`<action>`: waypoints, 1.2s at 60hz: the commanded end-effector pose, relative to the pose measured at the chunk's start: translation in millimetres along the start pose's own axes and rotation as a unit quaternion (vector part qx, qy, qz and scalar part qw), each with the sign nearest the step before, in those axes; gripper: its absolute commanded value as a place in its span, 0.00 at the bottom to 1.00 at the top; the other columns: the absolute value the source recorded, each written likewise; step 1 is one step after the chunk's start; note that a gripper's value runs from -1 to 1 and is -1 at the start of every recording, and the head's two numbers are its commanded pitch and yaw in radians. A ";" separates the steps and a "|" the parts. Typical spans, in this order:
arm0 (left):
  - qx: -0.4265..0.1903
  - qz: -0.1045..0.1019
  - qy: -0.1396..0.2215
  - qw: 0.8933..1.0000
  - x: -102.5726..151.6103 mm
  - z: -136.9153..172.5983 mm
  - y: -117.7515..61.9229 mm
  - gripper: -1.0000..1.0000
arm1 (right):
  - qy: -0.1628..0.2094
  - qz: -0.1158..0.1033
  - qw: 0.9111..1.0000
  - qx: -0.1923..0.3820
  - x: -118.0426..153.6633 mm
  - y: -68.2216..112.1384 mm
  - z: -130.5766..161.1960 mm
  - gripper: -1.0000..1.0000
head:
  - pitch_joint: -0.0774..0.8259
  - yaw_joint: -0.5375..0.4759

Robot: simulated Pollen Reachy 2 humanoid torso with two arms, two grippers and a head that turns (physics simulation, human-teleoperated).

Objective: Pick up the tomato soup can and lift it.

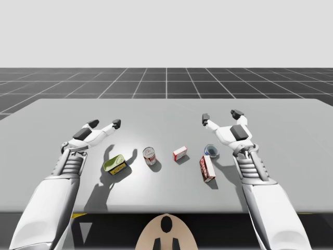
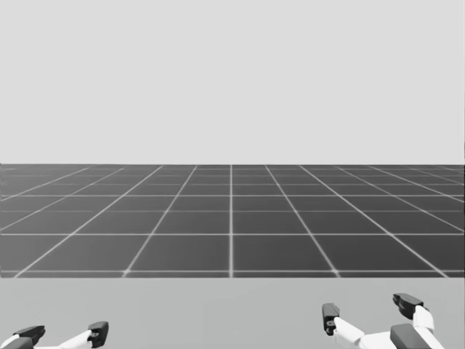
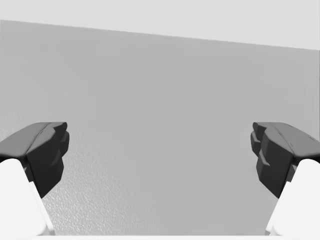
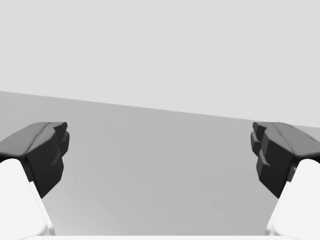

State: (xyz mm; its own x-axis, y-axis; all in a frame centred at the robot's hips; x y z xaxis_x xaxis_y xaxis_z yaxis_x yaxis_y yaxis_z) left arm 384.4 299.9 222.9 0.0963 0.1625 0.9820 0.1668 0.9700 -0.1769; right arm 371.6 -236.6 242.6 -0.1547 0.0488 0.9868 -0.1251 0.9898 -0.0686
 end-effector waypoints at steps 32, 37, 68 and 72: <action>-0.001 -0.012 -0.001 1.000 -1.3 -0.1 -0.6 0.00 | 0.001 -0.006 1.000 -0.011 0.5 -2.9 -2.0 0.00 | 0.47 0.54; -0.001 -0.014 -0.002 1.000 -1.4 0.1 -1.0 0.00 | 0.000 -0.006 1.000 -0.011 0.7 -3.3 -1.9 0.00 | 0.53 0.55; -0.012 -0.030 -0.006 0.999 -1.4 3.0 -9.8 0.00 | -0.001 -0.011 1.000 -0.016 2.6 -5.6 -1.2 0.00 | 0.81 0.67; -0.019 -0.040 -0.013 0.999 1.6 8.5 -16.8 0.00 | -0.002 -0.012 1.000 -0.017 2.8 -5.9 -1.3 0.00 | 0.82 0.67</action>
State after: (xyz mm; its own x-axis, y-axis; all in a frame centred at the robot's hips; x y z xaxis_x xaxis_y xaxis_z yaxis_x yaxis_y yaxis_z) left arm 379.5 292.4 223.8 0.0746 0.1081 0.9913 0.1901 0.9743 -0.1205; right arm 373.2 -241.7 245.5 -0.1551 0.0287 0.9875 -0.0971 0.9943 -0.0441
